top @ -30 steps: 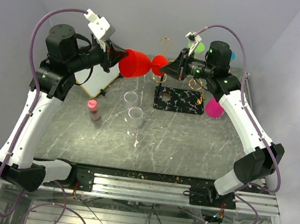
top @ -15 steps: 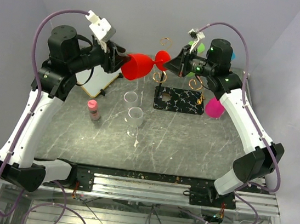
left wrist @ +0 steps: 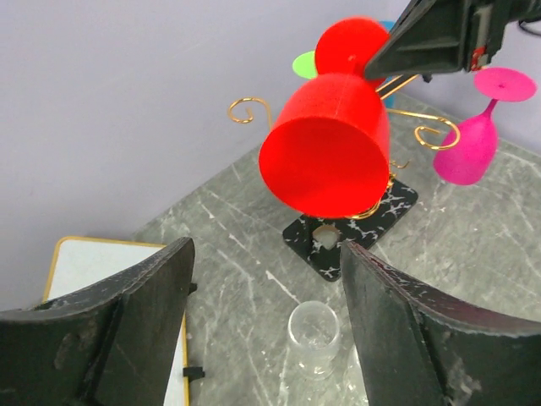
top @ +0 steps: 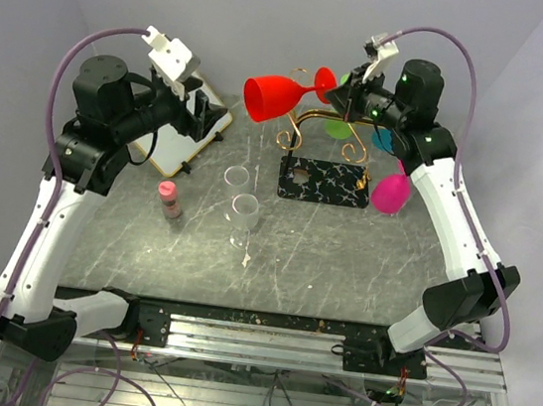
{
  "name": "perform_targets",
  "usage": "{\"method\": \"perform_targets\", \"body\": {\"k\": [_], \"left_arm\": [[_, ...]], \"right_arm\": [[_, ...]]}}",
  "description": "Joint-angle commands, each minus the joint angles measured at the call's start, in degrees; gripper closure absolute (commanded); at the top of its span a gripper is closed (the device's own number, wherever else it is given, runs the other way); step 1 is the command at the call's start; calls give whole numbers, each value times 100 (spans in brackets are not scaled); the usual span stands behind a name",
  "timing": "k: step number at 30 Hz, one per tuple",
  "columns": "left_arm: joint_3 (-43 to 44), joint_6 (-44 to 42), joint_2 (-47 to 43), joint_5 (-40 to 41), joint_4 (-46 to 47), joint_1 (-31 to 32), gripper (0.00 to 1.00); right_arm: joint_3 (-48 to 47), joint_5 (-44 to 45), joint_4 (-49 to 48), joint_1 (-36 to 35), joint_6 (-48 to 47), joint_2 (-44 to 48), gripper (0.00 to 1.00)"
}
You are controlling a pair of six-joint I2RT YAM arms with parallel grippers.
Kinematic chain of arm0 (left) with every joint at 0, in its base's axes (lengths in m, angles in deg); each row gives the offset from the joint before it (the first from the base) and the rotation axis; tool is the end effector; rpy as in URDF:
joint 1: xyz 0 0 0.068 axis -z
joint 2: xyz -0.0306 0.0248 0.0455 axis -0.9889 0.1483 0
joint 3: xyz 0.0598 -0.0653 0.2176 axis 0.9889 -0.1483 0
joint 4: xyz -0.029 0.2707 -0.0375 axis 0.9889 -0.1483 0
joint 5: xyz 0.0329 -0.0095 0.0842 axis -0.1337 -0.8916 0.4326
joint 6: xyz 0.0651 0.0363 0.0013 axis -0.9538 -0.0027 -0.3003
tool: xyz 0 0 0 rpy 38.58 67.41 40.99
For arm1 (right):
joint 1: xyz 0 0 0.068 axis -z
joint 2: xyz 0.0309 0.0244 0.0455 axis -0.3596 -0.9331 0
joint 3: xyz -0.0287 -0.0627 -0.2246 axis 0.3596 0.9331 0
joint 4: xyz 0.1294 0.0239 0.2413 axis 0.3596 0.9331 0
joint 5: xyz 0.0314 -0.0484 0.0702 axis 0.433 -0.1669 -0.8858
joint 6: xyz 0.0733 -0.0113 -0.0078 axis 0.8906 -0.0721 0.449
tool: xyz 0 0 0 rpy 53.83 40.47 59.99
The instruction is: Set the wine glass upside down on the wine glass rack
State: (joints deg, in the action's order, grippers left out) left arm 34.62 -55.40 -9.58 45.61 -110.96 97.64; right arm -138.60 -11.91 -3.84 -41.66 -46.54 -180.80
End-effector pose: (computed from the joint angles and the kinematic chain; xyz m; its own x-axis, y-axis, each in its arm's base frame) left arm 0.2562 -0.1017 0.4701 0.0393 0.1023 -0.9940 0.6571 0.7468 0.1029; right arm 0.3649 0.1669 0.4173 -0.2295 -0.0124 -0.9732 -0.7102 0.6858 0.1587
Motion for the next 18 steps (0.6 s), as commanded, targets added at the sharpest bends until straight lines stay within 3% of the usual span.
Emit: {"method": "perform_targets", "body": {"k": [1, 6, 18], "left_arm": [[-82, -267, -189, 557, -184, -61, 17], [-178, -248, -290, 1150, -235, -181, 1], [-432, -169, -287, 1353, -89, -272, 0]], "right_arm": [[-332, 639, -47, 1, -755, -22, 100], [-553, 1088, -27, -56, -1305, -123, 100], [-1292, 2155, 2, -606, -2628, -676, 100]]}}
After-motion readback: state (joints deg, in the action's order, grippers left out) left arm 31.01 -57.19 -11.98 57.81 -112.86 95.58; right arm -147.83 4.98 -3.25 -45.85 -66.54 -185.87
